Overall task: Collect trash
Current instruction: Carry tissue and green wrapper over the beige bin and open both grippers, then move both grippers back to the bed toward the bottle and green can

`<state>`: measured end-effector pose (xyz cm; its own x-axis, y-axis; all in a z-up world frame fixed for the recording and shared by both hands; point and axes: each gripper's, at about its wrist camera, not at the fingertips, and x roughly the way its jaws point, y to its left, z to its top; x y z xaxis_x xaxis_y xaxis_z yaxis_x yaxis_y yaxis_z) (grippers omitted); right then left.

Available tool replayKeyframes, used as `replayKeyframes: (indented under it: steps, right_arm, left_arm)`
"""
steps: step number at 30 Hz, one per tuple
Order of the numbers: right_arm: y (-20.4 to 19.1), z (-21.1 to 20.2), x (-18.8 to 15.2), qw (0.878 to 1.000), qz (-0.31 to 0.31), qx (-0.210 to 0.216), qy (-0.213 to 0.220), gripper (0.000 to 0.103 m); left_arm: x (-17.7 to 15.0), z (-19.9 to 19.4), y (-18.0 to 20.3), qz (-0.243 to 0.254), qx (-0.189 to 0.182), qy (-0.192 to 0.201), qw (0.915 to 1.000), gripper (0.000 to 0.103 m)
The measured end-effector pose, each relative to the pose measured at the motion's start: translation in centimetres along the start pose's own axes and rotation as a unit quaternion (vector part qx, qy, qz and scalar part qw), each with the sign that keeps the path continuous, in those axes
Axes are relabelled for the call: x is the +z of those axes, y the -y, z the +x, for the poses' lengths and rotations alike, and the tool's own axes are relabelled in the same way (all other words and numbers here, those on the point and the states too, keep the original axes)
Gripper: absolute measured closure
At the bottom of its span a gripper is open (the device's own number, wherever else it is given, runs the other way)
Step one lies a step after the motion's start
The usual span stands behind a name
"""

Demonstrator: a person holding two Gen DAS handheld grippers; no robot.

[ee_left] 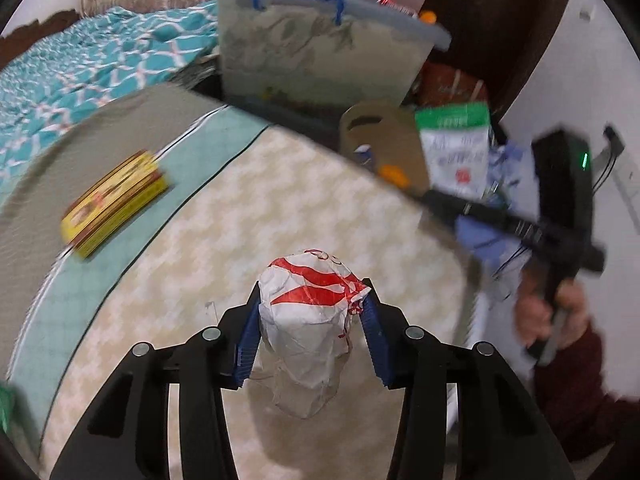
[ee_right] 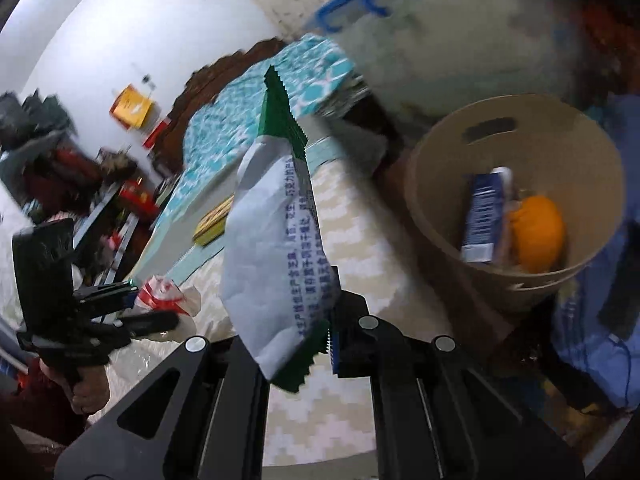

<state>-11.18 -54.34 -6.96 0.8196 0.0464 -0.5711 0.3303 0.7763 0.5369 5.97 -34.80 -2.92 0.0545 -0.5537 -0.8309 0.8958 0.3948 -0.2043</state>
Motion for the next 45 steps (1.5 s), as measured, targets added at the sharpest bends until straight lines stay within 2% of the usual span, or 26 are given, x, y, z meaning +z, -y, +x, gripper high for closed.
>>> replayKeyframes:
  steps: [7,10,13,14,15,16,17,18,19,20,22,28,33,37,40,42,43,45]
  right_arm:
    - [4.7,-1.3,2.5,0.997,0.019,-0.075,0.021,0.094]
    - [6.0,-0.8,3.0,0.995,0.021,-0.091,0.016,0.092]
    - [7.5,0.1,3.8,0.995,0.033,-0.098,0.006,0.091]
    - [7.9,0.4,4.1,0.994,0.039,-0.099,0.005,0.091]
    - [8.1,0.9,4.6,0.994,0.043,-0.098,0.003,0.09]
    - [8.3,1.1,4.9,0.994,0.046,-0.096,0.004,0.087]
    - [8.7,1.0,4.8,0.994,0.049,-0.096,0.008,0.069]
    - [8.8,0.7,4.9,0.993,0.052,-0.103,0.021,0.026]
    - [8.5,0.0,4.9,0.991,0.047,-0.111,0.051,0.011]
    - [8.3,-0.3,5.0,0.99,0.037,-0.118,0.066,0.009]
    - [7.5,-0.9,5.2,0.989,0.033,-0.123,0.075,0.011]
    - [4.6,-3.9,4.4,0.986,0.037,-0.093,0.13,0.012]
    - [1.6,-3.7,3.6,0.991,0.037,-0.043,0.123,0.013]
    - [-2.1,-1.9,2.4,0.996,0.015,-0.012,0.089,0.022]
    - [-5.6,0.8,1.1,0.999,-0.012,0.018,0.041,0.038]
    - [-8.2,2.7,0.1,0.999,-0.034,0.037,0.008,0.049]
    - [-10.0,3.9,-0.6,0.998,-0.049,0.048,-0.012,0.051]
    - [-13.0,5.9,-2.0,0.994,-0.076,0.068,-0.044,0.055]
  left_arm:
    - [8.9,5.3,5.6,0.007,-0.067,-0.005,0.9977,0.058]
    - [11.9,8.1,7.7,0.012,-0.077,-0.009,0.9969,0.057]
    - [14.0,10.8,8.7,0.013,-0.069,-0.01,0.9975,0.053]
    - [14.6,11.7,8.9,0.01,-0.064,-0.01,0.9978,0.049]
    - [15.1,12.3,9.0,0.006,-0.06,-0.01,0.9982,0.038]
    - [15.6,13.0,8.9,-0.005,-0.055,-0.009,0.9985,0.032]
    - [15.9,13.3,8.7,-0.014,-0.053,-0.006,0.9985,0.027]
    - [16.2,13.6,8.4,-0.028,-0.056,-0.004,0.998,0.027]
    - [16.4,13.7,8.0,-0.04,-0.063,-0.006,0.9972,0.027]
    - [16.4,13.6,7.7,-0.05,-0.07,-0.007,0.9963,0.027]
    - [16.1,12.7,6.9,-0.062,-0.082,-0.002,0.9947,0.027]
    - [13.6,6.8,5.7,-0.063,-0.112,0.039,0.991,0.027]
    - [8.5,-0.2,4.4,-0.046,-0.128,0.071,0.9882,0.027]
    - [2.5,-6.6,1.4,-0.039,-0.104,0.104,0.9884,0.027]
    - [-2.0,-11.0,-1.9,-0.058,-0.073,0.129,0.9873,0.027]
    - [-5.9,-14.9,-5.3,-0.091,-0.035,0.151,0.9837,0.027]
    - [-7.4,-16.3,-6.6,-0.108,-0.021,0.159,0.9812,0.027]
    - [-11.7,-19.8,-9.9,-0.163,0.004,0.179,0.9702,0.028]
